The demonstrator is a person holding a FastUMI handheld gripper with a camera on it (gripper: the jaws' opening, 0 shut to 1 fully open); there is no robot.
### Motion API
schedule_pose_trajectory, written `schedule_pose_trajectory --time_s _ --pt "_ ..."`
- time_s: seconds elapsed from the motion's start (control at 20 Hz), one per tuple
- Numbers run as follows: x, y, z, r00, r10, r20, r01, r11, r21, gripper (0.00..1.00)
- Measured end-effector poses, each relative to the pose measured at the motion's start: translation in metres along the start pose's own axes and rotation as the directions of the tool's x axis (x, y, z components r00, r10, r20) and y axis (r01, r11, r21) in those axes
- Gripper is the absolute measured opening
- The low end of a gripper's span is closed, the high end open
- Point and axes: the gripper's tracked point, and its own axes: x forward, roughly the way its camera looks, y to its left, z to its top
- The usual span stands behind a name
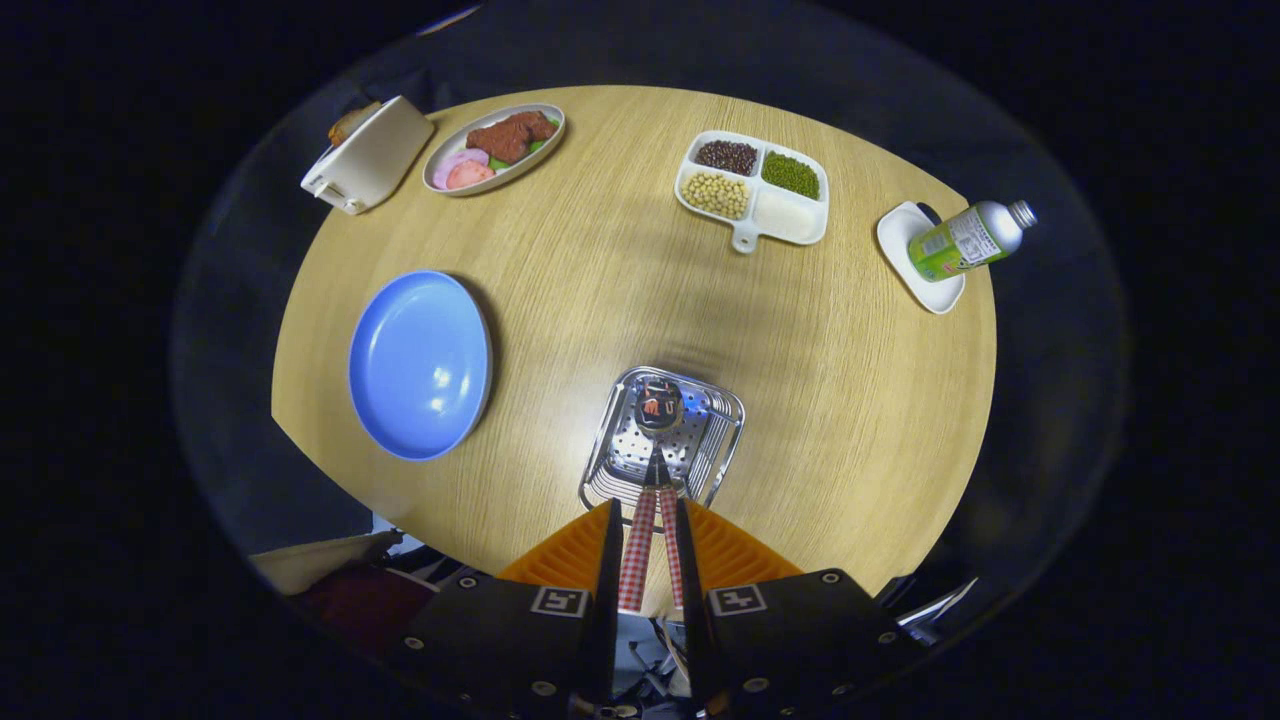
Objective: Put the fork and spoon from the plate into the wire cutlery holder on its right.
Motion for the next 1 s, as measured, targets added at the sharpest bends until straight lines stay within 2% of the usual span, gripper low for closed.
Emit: schedule_pose_trajectory --time_s 0.15,0.2,0.25,0.3,0.4,0.45,0.6,0.8,1.0 --pt "-0.032 -0.001 0.021 0.987 -0.011 0.159 0.011 1.000 0.005 0.49" --pt "-0.044 0.000 0.025 0.977 -0.012 0.213 0.010 1.000 0.014 0.61" --pt "-0.057 0.000 0.030 0.963 -0.012 0.269 0.004 1.000 0.028 0.69" --pt "-0.071 0.002 0.033 0.946 -0.012 0.323 -0.002 0.999 0.042 0.86" --pt "-0.099 -0.001 0.039 0.898 -0.027 0.440 -0.011 0.996 0.083 0.98" --pt "-0.114 -0.006 0.044 0.862 -0.045 0.504 -0.007 0.995 0.101 0.99" --pt "-0.146 -0.031 0.046 0.751 -0.162 0.640 0.073 0.984 0.163 0.98" --pt "-0.180 -0.049 0.030 0.631 -0.245 0.736 0.102 0.967 0.235 0.98" --pt "-0.207 -0.052 0.014 0.479 -0.301 0.825 0.137 0.954 0.268 0.98"
